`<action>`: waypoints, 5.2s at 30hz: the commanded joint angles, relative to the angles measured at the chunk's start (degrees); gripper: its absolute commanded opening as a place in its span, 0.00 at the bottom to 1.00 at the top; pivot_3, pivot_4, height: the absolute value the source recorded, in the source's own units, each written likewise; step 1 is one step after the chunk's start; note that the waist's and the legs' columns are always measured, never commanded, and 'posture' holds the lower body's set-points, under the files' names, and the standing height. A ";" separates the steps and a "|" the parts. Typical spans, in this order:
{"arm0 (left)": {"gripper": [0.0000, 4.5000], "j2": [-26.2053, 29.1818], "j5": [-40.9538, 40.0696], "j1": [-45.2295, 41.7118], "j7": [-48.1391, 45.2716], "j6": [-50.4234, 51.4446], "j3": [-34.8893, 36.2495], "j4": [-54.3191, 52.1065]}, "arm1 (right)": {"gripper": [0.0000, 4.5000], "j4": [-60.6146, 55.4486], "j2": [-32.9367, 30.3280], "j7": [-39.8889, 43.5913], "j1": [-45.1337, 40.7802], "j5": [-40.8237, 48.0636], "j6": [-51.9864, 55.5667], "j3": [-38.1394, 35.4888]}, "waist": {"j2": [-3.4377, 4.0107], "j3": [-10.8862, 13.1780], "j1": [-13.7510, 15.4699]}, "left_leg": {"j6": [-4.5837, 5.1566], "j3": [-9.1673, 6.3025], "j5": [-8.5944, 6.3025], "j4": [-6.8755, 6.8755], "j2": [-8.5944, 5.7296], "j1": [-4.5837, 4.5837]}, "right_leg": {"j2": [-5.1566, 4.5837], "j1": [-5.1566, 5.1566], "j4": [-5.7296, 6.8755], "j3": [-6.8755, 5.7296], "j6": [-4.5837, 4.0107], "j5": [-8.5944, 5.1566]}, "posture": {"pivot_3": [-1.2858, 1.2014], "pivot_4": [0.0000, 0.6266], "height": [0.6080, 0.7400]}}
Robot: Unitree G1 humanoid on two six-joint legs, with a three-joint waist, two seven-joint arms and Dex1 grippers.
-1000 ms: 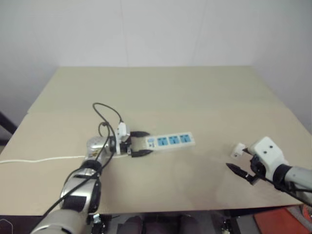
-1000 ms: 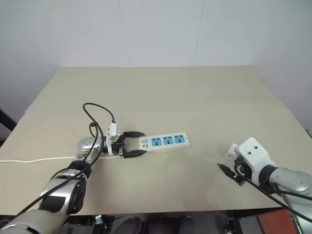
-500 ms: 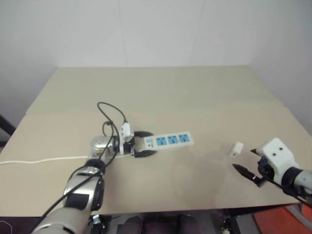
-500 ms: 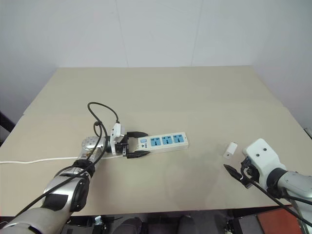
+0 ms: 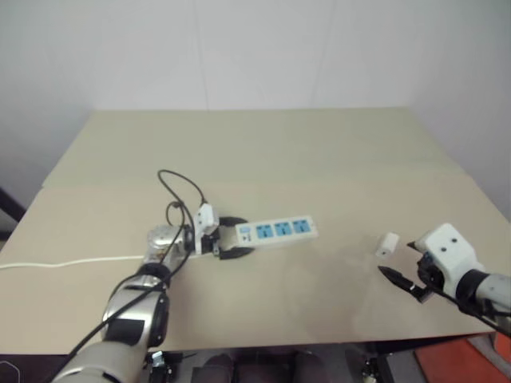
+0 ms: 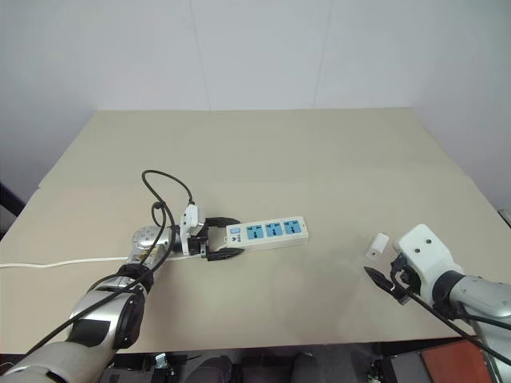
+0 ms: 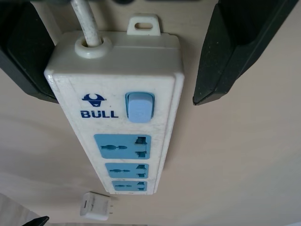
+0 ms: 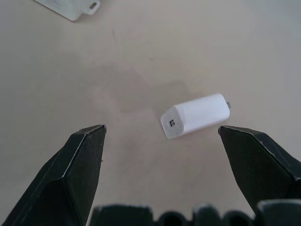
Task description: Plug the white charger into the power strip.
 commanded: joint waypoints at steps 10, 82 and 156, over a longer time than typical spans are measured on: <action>0.73 1.30 1.49 1.03 -4.06 -0.57 -1.24 -0.42 | 1.00 -1.29 -8.66 9.15 -3.08 1.60 -4.61 -3.55 | 0.04 -0.06 -0.22 | 0.01 0.03 0.00 0.00 0.01 0.07 | 0.00 0.05 0.00 0.03 0.00 0.00 | 0.52 0.24 1.00; 0.73 1.38 -1.83 5.67 -8.25 0.60 -4.31 -9.61 | 0.25 93.88 -2.50 17.66 -82.21 -64.82 -123.42 67.12 | 0.11 -0.08 -2.27 | -0.51 0.24 0.30 -0.04 -0.08 0.08 | 0.05 -0.29 0.68 0.25 0.00 -0.03 | 0.52 0.24 1.00; 0.73 2.65 -1.65 6.54 -5.37 7.03 -8.44 -15.81 | 0.25 60.66 31.10 36.73 -54.36 8.09 -37.71 29.12 | 0.13 -0.11 -1.46 | -0.53 0.13 0.31 0.02 -0.07 -0.35 | 0.02 -0.77 0.86 0.23 -0.01 -0.01 | 0.52 0.24 1.00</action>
